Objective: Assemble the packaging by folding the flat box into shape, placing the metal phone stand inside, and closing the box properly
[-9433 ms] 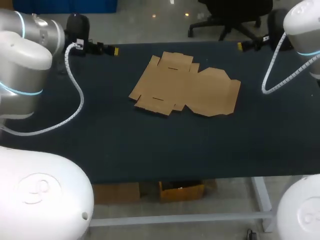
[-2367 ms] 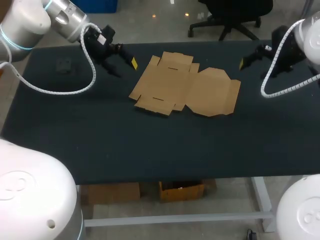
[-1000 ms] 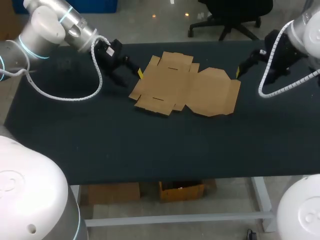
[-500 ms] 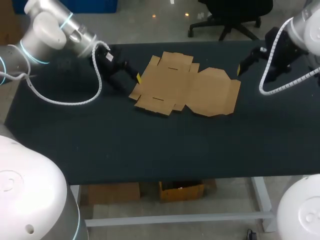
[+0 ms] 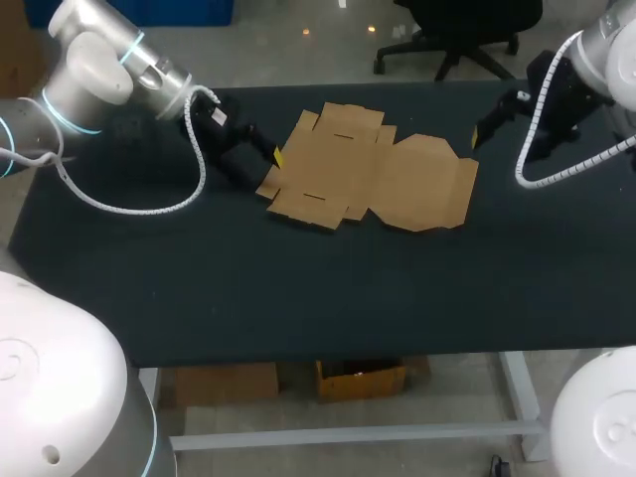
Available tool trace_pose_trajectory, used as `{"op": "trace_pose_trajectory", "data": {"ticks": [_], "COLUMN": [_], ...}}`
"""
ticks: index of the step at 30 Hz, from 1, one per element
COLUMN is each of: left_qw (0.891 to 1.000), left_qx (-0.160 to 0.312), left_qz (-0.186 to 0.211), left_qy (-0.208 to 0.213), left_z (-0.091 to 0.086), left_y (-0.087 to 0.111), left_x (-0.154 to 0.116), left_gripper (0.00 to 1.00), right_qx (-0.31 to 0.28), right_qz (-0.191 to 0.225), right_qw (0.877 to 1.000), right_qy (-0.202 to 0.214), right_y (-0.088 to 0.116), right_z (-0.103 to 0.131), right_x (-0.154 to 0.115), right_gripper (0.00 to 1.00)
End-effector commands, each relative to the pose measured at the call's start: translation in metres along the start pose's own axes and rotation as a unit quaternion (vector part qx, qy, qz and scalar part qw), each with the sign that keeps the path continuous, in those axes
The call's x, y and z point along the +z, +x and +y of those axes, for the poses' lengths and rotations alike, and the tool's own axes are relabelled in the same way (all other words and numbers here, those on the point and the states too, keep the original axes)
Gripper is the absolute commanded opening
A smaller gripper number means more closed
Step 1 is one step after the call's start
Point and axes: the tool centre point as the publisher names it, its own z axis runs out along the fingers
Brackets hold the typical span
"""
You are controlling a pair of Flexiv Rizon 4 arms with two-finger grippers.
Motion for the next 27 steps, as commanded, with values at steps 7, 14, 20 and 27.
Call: {"op": "trace_pose_trajectory", "data": {"ticks": [7, 14, 20, 27], "left_qw": [1.0, 1.0, 1.0, 0.999], "left_qx": [0.007, 0.004, -0.003, -0.001], "left_qz": [-0.001, 0.004, 0.011, 0.026], "left_qy": [-0.014, -0.02, -0.021, -0.022], "left_z": [-0.026, -0.026, -0.026, -0.023], "left_y": [-0.001, -0.009, -0.014, -0.012], "left_x": [0.01, 0.018, 0.018, 0.019], "left_gripper": [0.92, 0.92, 0.91, 0.96], "right_qx": [0.0, 0.002, 0.003, 0.001], "right_qz": [-0.006, -0.01, -0.012, -0.01], "right_qw": [1.0, 1.0, 1.0, 1.0], "right_qy": [0.002, 0.001, 0.003, 0.003], "right_y": [0.002, 0.002, 0.003, 0.006], "right_z": [0.004, 0.004, 0.004, 0.005], "right_x": [-0.009, -0.01, -0.01, -0.008], "right_gripper": [1.0, 1.0, 1.0, 1.0]}}
